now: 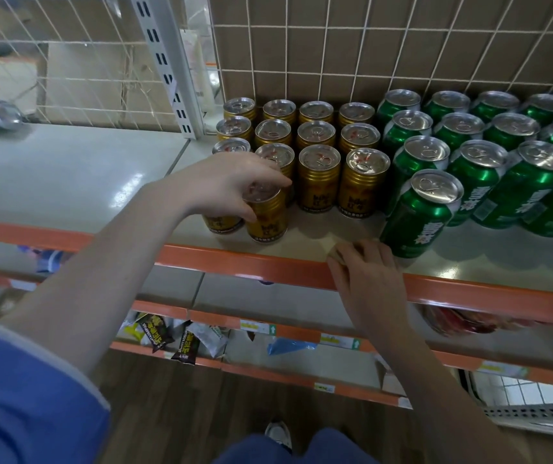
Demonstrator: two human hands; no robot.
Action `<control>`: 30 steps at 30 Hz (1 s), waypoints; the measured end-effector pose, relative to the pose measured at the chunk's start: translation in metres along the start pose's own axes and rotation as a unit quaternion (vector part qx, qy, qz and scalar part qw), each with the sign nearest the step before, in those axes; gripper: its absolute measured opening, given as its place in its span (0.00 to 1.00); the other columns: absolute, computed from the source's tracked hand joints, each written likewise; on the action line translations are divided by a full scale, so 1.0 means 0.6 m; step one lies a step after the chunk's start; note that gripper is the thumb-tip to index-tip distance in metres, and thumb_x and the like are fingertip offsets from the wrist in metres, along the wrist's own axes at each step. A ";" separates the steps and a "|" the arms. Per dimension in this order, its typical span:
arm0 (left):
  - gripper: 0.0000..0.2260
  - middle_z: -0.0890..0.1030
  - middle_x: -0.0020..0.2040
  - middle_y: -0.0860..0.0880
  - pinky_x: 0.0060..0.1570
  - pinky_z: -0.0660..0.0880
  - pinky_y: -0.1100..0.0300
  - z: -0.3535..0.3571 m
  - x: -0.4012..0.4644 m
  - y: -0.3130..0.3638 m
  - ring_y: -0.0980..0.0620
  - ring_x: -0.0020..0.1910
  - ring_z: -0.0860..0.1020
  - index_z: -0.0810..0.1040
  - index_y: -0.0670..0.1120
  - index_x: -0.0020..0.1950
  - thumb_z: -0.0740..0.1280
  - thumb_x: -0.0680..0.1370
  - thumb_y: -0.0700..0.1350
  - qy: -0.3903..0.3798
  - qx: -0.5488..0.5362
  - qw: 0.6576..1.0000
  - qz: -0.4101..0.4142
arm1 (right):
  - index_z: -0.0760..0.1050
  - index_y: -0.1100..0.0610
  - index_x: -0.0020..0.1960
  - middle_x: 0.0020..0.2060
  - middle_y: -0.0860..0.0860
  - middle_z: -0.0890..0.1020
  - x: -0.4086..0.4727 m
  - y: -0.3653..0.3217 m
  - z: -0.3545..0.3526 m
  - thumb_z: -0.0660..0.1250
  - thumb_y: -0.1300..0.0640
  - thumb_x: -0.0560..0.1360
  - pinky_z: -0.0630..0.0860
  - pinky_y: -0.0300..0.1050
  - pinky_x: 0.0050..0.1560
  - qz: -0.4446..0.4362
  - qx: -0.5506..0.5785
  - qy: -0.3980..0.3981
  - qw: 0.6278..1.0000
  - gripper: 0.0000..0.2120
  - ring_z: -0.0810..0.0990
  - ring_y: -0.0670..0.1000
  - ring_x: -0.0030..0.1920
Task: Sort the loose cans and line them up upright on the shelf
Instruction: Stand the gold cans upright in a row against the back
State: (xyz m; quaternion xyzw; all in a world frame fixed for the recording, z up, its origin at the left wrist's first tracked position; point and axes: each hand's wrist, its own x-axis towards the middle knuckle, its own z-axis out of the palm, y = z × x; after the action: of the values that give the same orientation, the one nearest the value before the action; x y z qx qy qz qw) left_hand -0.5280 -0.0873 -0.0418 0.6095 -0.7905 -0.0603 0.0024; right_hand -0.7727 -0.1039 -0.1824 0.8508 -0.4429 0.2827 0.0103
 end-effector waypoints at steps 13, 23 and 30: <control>0.27 0.74 0.65 0.48 0.61 0.67 0.50 0.010 0.001 -0.008 0.47 0.62 0.70 0.72 0.51 0.69 0.73 0.71 0.50 0.032 0.040 0.998 0.046 | 0.75 0.51 0.52 0.52 0.50 0.77 0.024 -0.030 0.027 0.38 0.48 0.78 0.62 0.47 0.55 0.020 -0.090 -0.122 0.988 0.26 0.71 0.54 0.55; 0.25 0.76 0.60 0.49 0.55 0.67 0.57 -0.004 0.007 -0.021 0.48 0.59 0.71 0.74 0.48 0.67 0.74 0.71 0.48 -0.005 0.054 0.991 0.123 | 0.78 0.57 0.46 0.44 0.57 0.79 0.023 -0.060 0.013 0.54 0.50 0.76 0.73 0.52 0.47 0.077 -0.038 -0.028 0.996 0.17 0.76 0.60 0.47; 0.25 0.76 0.62 0.50 0.56 0.67 0.59 -0.010 0.012 -0.021 0.49 0.60 0.71 0.72 0.50 0.68 0.72 0.72 0.50 -0.001 0.098 0.987 0.129 | 0.78 0.58 0.50 0.49 0.59 0.78 0.022 -0.064 0.011 0.62 0.54 0.78 0.71 0.54 0.53 0.102 -0.019 -0.046 0.994 0.09 0.75 0.61 0.52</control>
State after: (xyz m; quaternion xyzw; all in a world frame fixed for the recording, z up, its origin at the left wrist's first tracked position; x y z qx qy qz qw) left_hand -0.5173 -0.0982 -0.0377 0.4994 -0.8647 0.0179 -0.0507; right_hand -0.7348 -0.0920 -0.1724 0.8130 -0.5326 0.2341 -0.0229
